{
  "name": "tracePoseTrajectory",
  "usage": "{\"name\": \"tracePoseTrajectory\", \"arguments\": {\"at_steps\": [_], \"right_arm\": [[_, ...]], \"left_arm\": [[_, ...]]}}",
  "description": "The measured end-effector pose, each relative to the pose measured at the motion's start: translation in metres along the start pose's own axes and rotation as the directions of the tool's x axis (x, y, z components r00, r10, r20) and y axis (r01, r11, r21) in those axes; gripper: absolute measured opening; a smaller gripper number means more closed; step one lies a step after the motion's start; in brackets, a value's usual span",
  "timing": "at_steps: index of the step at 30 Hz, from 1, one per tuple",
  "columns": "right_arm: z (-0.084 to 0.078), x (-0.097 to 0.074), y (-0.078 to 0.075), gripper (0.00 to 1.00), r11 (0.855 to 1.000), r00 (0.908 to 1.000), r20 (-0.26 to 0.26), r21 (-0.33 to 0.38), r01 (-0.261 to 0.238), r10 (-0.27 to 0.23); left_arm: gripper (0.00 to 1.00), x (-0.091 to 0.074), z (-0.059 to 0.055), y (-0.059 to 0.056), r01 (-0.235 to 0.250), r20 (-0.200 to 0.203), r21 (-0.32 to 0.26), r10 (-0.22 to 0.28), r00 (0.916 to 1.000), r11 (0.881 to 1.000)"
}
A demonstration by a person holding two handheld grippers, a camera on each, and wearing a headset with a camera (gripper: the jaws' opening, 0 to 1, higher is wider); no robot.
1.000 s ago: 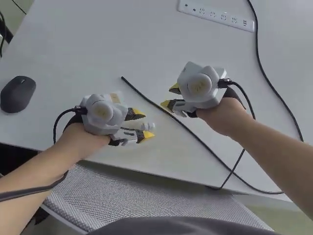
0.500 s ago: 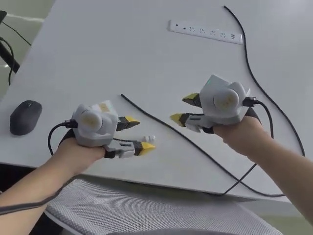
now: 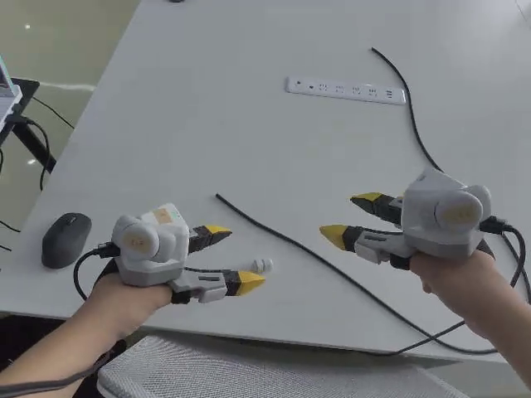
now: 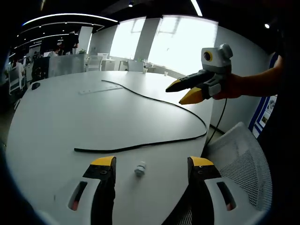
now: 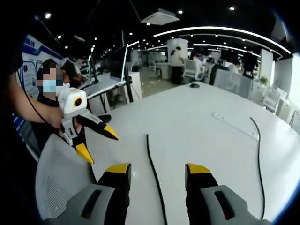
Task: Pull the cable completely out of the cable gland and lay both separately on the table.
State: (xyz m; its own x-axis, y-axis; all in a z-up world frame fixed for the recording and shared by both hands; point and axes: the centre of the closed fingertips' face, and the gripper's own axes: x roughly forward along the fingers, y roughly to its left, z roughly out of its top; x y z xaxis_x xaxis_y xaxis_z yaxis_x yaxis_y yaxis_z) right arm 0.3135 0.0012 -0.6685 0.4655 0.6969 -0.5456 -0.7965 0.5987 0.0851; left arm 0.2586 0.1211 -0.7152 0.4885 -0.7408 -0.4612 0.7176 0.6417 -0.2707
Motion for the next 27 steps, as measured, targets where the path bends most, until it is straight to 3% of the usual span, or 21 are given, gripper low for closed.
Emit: {"name": "tracePoseTrajectory", "arguments": {"at_steps": [12, 17, 22, 27], "right_arm": [[-0.025, -0.040, 0.007, 0.57, 0.994, 0.9986, 0.050, 0.113, 0.011, -0.017], [-0.036, -0.050, 0.011, 0.61, 0.992, 0.9984, 0.053, 0.129, 0.013, -0.020], [-0.049, -0.058, 0.018, 0.66, 0.988, 0.9989, 0.046, 0.152, 0.003, -0.010], [-0.062, -0.062, 0.022, 0.69, 0.985, 0.9996, 0.027, 0.170, -0.002, -0.002]], "left_arm": [[0.71, -0.023, 0.012, -0.003, -0.021, 0.052, -0.026, 0.022, 0.9984, 0.999], [0.73, -0.029, 0.005, -0.003, -0.028, 0.038, -0.040, 0.030, 0.9988, 0.999], [0.74, -0.039, 0.005, -0.001, -0.046, 0.059, -0.060, 0.050, 0.9970, 0.997], [0.77, -0.044, 0.001, -0.001, -0.058, 0.048, -0.063, 0.061, 0.9970, 0.996]]}}
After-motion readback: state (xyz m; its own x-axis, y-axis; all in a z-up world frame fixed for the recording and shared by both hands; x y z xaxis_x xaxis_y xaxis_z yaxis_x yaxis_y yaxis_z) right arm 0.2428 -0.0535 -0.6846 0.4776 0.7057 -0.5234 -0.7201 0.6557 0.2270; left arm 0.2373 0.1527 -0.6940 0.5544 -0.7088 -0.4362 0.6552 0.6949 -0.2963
